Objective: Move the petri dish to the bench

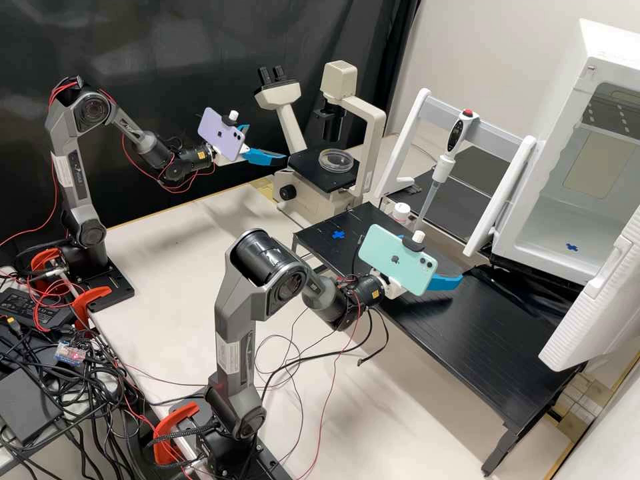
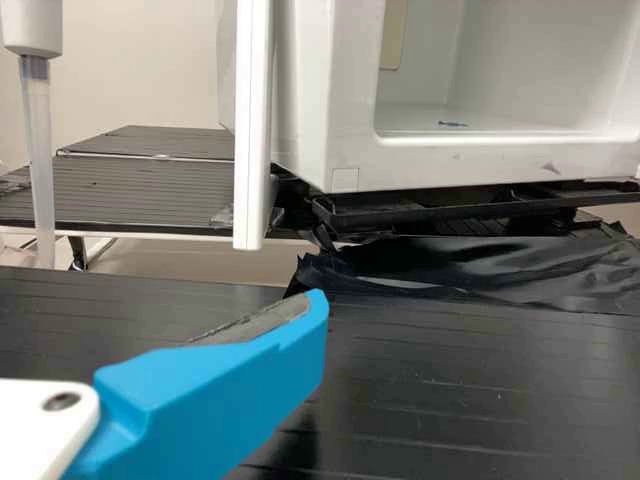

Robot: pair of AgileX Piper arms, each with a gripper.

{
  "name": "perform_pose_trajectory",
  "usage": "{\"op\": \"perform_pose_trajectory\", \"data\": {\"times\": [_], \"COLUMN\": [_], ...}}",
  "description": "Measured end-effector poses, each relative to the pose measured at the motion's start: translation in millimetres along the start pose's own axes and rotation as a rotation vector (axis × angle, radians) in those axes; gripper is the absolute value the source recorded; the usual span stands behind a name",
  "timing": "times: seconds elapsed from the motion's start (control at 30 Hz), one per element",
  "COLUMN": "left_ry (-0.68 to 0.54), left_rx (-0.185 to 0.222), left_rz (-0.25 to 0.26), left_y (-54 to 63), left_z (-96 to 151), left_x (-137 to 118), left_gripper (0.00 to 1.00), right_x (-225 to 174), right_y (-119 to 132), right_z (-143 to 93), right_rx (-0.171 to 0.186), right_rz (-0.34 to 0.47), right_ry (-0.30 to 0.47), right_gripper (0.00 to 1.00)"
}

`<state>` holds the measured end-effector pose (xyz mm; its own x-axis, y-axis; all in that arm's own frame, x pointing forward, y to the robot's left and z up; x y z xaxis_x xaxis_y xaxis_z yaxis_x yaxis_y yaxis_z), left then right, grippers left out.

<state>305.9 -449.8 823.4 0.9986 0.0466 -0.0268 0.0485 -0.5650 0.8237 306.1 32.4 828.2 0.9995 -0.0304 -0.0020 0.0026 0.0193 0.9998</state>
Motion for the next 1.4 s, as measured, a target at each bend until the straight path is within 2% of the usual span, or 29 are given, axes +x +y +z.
{"op": "perform_pose_trajectory", "data": {"times": [0.27,0.37,0.47,0.53,0.63,0.73,0.9,1.1,1.27,1.4], "left_ry": [0.000,0.000,0.000,0.000,0.000,0.000,0.000,0.000,0.000,0.000], "left_rx": [0.000,0.000,0.000,0.000,0.000,0.000,0.000,0.000,0.000,0.000], "left_rz": [0.000,0.000,0.000,0.000,0.000,0.000,0.000,0.000,0.000,0.000], "left_y": [0.0,0.0,0.0,0.0,0.0,0.0,0.0,0.0,0.0,0.0], "left_z": [0,0,0,0,0,0,0,0,0,0], "left_x": [0,0,0,0,0,0,0,0,0,0], "left_gripper": [1.00,1.00,1.00,1.00,1.00,1.00,1.00,1.00,1.00,1.00], "right_x": [-11,-29,-52,-64,-83,-100,-115,-107,-88,-69], "right_y": [-3,-5,-8,-13,-17,-27,-44,-67,-78,-92], "right_z": [1,-7,-24,-38,-63,-89,-126,-165,-191,-214], "right_rx": [0.010,0.032,0.033,0.014,0.003,-0.027,-0.098,-0.167,-0.185,-0.204], "right_rz": [-0.004,0.003,0.001,-0.007,0.004,0.014,0.001,-0.031,-0.018,-0.048], "right_ry": [-0.010,-0.002,0.051,0.095,0.164,0.265,0.370,0.445,0.463,0.496], "right_gripper": [1.00,1.00,1.00,1.00,1.00,1.00,1.00,1.00,1.00,1.00]}}
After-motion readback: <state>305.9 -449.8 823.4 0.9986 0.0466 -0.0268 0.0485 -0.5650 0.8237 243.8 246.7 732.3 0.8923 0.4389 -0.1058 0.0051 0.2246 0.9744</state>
